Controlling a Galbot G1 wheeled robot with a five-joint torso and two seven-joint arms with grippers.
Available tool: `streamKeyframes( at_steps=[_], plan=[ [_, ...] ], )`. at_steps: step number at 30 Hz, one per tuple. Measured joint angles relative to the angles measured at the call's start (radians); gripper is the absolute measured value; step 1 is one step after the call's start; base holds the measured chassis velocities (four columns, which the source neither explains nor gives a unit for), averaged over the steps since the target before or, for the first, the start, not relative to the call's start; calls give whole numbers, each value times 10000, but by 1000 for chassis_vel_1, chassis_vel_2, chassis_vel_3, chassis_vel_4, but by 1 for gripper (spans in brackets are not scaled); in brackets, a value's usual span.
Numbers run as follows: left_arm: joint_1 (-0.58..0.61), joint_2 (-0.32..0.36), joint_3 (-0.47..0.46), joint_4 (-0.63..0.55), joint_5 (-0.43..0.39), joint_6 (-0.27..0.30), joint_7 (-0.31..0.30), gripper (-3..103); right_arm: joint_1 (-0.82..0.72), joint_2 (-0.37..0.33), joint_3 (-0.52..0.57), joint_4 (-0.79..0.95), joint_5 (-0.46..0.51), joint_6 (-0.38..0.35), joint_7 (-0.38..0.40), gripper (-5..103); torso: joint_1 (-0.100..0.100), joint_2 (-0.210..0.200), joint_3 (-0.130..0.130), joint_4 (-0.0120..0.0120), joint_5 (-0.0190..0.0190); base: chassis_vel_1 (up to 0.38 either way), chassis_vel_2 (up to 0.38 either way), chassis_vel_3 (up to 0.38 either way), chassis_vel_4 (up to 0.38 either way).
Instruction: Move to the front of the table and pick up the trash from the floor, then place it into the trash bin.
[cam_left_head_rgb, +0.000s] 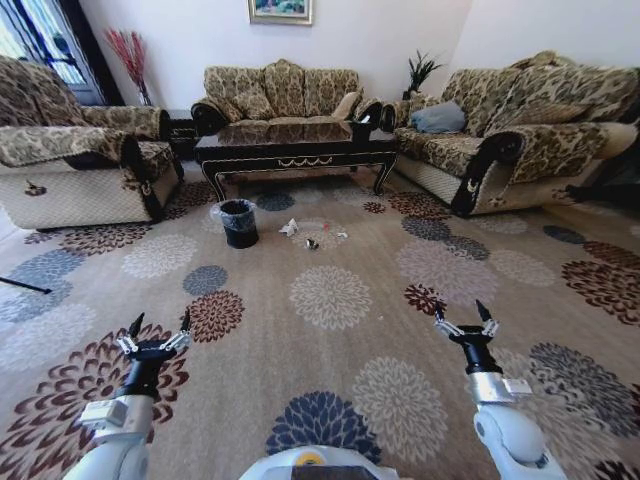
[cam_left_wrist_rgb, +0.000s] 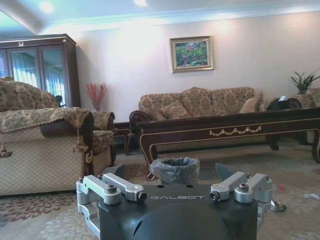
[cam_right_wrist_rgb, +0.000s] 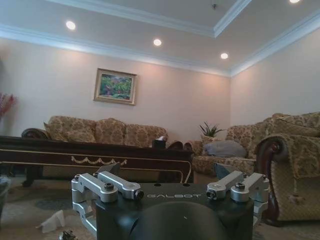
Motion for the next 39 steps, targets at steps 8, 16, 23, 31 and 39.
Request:
streamKeyframes(
  at_steps=[8, 16, 23, 31, 39],
  plan=[
    [75, 209, -473, -733, -568, 289, -345, 100, -54, -42, 110, 722, -77, 152, -151, 100, 2, 0, 25, 0, 0, 0, 0, 0, 0],
    [-11, 320, -719, -878, -1006, 473, -532, 100, -88, -176, 220, 1351, -79, -76, 99, 100, 6, 0, 42, 0, 0, 0, 0, 0, 0],
    [-77, 287, -619, -732, -984, 490, -539, 100, -81, -284, 222, 1273, -117, -97, 154, 100, 8, 0, 53, 0, 1, 0, 0, 0, 0],
    [-99, 281, -549, -582, -931, 387, -533, 100, -35, -323, 202, 1113, -124, -96, 164, 100, 11, 0, 59, 0, 1, 0, 0, 0, 0],
    [-82, 276, -558, -472, -877, 133, -511, 100, 26, -362, 164, 998, -213, -102, 163, 100, 12, 0, 64, -1, 0, 0, 0, 0, 0]
  ],
)
